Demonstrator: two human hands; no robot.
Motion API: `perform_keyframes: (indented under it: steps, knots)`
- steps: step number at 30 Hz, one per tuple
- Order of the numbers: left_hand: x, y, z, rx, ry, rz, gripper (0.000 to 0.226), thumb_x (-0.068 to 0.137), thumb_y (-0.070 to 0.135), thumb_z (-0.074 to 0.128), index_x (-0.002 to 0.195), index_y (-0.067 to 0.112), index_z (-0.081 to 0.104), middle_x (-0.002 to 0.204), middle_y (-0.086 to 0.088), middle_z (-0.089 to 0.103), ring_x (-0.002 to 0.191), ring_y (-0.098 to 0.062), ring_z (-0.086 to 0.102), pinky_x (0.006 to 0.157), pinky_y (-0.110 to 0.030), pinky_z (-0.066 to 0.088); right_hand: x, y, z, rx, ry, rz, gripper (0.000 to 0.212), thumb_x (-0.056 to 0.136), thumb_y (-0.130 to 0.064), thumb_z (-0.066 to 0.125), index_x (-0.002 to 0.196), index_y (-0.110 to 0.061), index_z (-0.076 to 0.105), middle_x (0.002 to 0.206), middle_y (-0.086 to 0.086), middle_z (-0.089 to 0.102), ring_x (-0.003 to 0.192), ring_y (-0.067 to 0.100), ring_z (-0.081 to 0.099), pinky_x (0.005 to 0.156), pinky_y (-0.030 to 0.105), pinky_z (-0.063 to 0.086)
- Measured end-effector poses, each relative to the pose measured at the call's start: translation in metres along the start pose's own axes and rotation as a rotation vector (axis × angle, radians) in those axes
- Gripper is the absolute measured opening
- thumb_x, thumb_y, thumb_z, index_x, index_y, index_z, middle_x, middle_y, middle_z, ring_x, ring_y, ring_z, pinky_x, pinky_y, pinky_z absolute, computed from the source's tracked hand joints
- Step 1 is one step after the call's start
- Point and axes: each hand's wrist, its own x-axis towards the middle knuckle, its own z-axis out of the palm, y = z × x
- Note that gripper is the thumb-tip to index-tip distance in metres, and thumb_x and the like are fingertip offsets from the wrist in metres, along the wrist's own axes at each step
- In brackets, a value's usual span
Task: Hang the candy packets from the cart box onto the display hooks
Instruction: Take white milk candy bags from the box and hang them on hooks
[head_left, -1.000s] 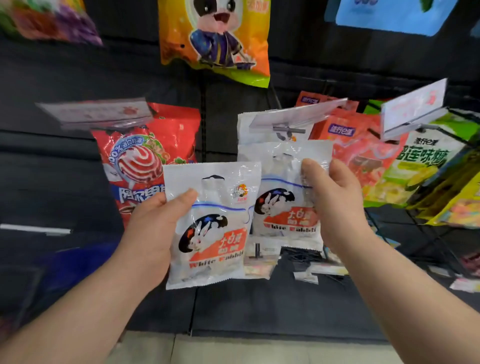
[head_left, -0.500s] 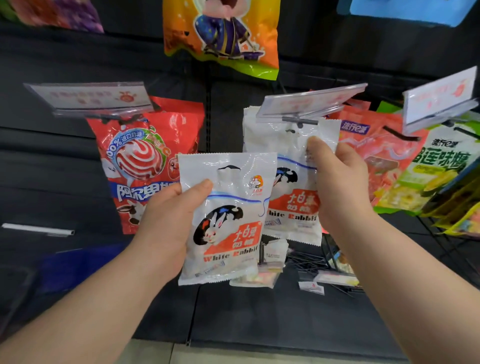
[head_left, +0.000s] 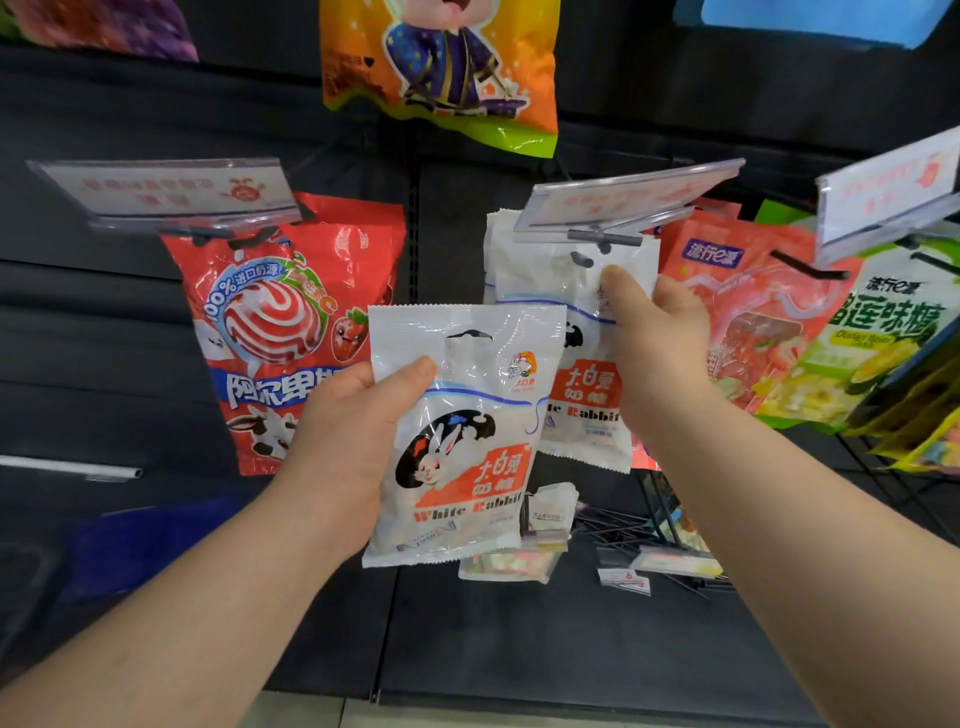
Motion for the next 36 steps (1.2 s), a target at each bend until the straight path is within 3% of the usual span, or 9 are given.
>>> perform_keyframes:
  steps: [5,11,15,17,20,23,25,28,36]
  knots:
    - [0.004,-0.004,0.001,-0.017,-0.041,0.005,0.01,0.09,0.02,0.062,0.082,0.023,0.069,0.072,-0.002,0.076,0.062,-0.019,0.073,0.052,-0.033,0.059,0.02,0.006,0.007,-0.037,0.04,0.011,0.02,0.081,-0.033,0.063,0.068,-0.019,0.057,0.079,0.009,0.061,0.077,0.029,0.06,0.081,0.053,0.053]
    - [0.009,-0.011,0.001,-0.005,-0.09,0.002,0.01,0.09,0.021,0.061,0.092,0.022,0.071,0.081,-0.006,0.077,0.07,-0.023,0.074,0.058,-0.034,0.059,0.032,0.007,0.009,-0.022,0.005,0.042,0.022,0.089,-0.025,0.062,0.07,-0.018,0.056,0.07,0.001,0.056,0.072,0.023,0.056,0.07,0.037,0.051]
    - [0.009,-0.013,0.007,-0.016,-0.115,-0.009,0.01,0.089,0.022,0.062,0.094,0.022,0.07,0.083,-0.007,0.077,0.072,-0.024,0.075,0.062,-0.037,0.059,0.027,0.009,-0.004,-0.219,0.077,0.021,0.028,0.086,-0.037,0.065,0.101,-0.016,0.055,0.081,-0.006,0.052,0.072,0.01,0.049,0.072,0.032,0.045]
    - [0.008,-0.013,0.012,-0.033,-0.123,-0.016,0.009,0.089,0.021,0.062,0.093,0.02,0.07,0.083,-0.008,0.077,0.073,-0.026,0.074,0.064,-0.039,0.06,0.013,0.01,-0.016,-0.224,0.105,-0.059,0.026,0.088,-0.037,0.063,0.103,-0.017,0.056,0.085,-0.006,0.056,0.075,0.012,0.052,0.074,0.033,0.045]
    - [0.006,-0.012,0.022,-0.051,-0.154,-0.022,0.01,0.089,0.019,0.062,0.094,0.016,0.07,0.084,-0.01,0.077,0.074,-0.027,0.074,0.067,-0.04,0.06,-0.018,0.009,-0.034,-0.043,-0.062,-0.022,0.026,0.093,-0.043,0.051,0.091,-0.019,0.061,0.09,0.002,0.066,0.079,0.015,0.058,0.076,0.035,0.047]
    - [0.004,-0.011,0.034,-0.069,-0.199,-0.028,0.011,0.088,0.018,0.062,0.095,0.015,0.07,0.086,-0.011,0.077,0.076,-0.028,0.074,0.07,-0.043,0.06,-0.042,0.005,-0.048,0.032,-0.325,0.075,0.04,0.086,-0.052,0.054,0.105,-0.02,0.067,0.102,0.001,0.074,0.093,0.017,0.07,0.082,0.037,0.055]
    - [0.003,-0.01,0.041,-0.083,-0.217,-0.023,0.011,0.089,0.017,0.061,0.095,0.015,0.07,0.087,-0.012,0.076,0.076,-0.029,0.074,0.071,-0.044,0.061,-0.052,-0.001,-0.048,0.088,-0.359,0.051,0.028,0.085,-0.04,0.062,0.103,-0.019,0.067,0.098,0.001,0.075,0.089,0.018,0.072,0.072,0.033,0.058]
    - [0.003,-0.009,0.05,-0.094,-0.228,-0.015,0.008,0.089,0.016,0.062,0.091,0.015,0.069,0.083,-0.01,0.076,0.071,-0.025,0.074,0.065,-0.039,0.062,-0.054,-0.008,-0.048,0.18,-0.263,0.042,0.011,0.089,-0.02,0.058,0.096,-0.017,0.067,0.084,-0.001,0.076,0.072,0.014,0.072,0.056,0.026,0.055]
    - [0.013,-0.004,0.064,-0.069,-0.163,0.073,0.011,0.09,0.017,0.063,0.081,0.021,0.066,0.069,0.0,0.075,0.062,-0.015,0.072,0.061,-0.033,0.061,-0.039,-0.012,-0.038,0.21,-0.193,0.03,0.007,0.093,-0.017,0.057,0.093,-0.017,0.065,0.087,0.004,0.074,0.077,0.021,0.07,0.068,0.039,0.06]
